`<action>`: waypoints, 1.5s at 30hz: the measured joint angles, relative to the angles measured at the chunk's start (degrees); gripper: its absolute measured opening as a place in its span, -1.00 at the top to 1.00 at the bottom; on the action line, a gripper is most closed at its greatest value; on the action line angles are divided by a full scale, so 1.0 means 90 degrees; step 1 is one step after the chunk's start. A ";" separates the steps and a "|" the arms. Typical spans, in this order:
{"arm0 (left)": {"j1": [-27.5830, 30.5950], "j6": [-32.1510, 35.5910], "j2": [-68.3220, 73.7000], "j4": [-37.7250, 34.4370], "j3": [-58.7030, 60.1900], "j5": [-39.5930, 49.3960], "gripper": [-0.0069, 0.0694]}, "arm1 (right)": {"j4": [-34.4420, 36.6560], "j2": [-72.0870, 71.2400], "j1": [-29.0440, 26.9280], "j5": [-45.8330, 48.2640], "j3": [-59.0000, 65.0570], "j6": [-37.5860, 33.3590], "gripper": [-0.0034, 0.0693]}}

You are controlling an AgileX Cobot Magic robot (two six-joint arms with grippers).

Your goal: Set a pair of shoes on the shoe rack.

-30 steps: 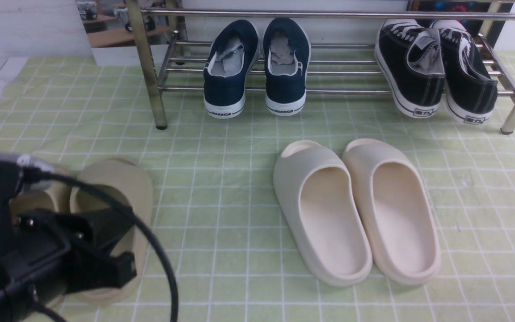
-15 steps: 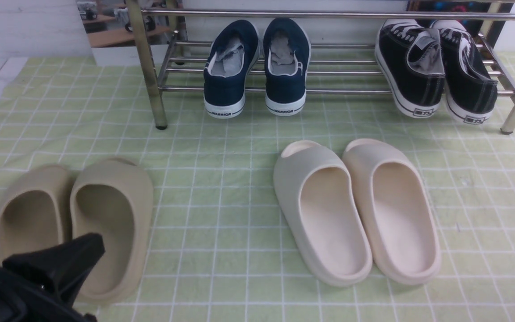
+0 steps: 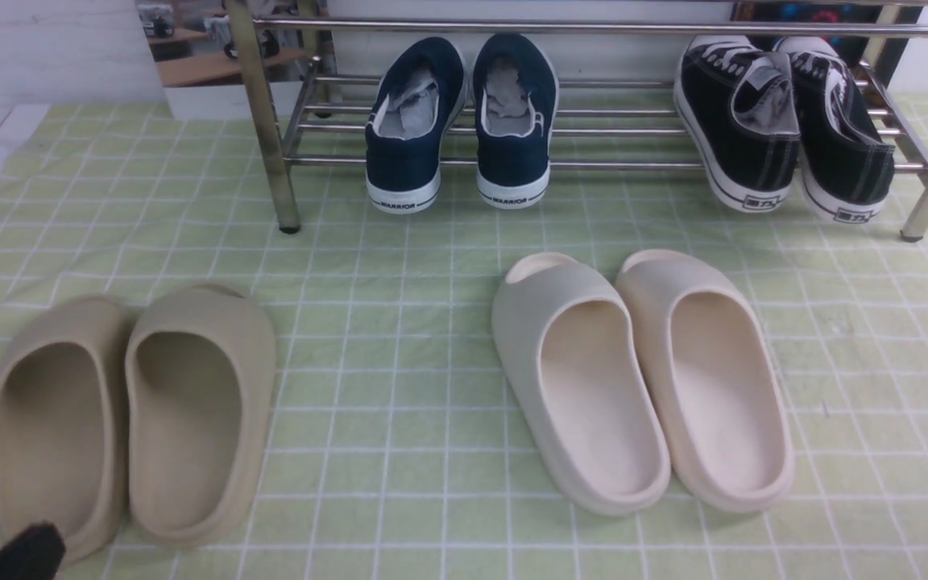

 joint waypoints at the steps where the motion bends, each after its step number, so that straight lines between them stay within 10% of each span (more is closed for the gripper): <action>1: 0.0000 -0.0040 0.0000 0.0000 0.0014 0.0268 0.85 | 0.0000 0.0000 0.0000 0.0000 0.0000 0.0000 0.25; 19: 0.0507 0.1358 0.0000 -0.0727 0.0024 0.0487 0.85 | 0.0000 0.0000 0.0000 0.0000 0.0000 0.0000 0.25; 45: 0.0519 0.1441 0.0000 -0.0763 0.0024 0.0404 0.85 | 0.0000 0.0000 0.0000 0.0000 0.0000 0.0000 0.25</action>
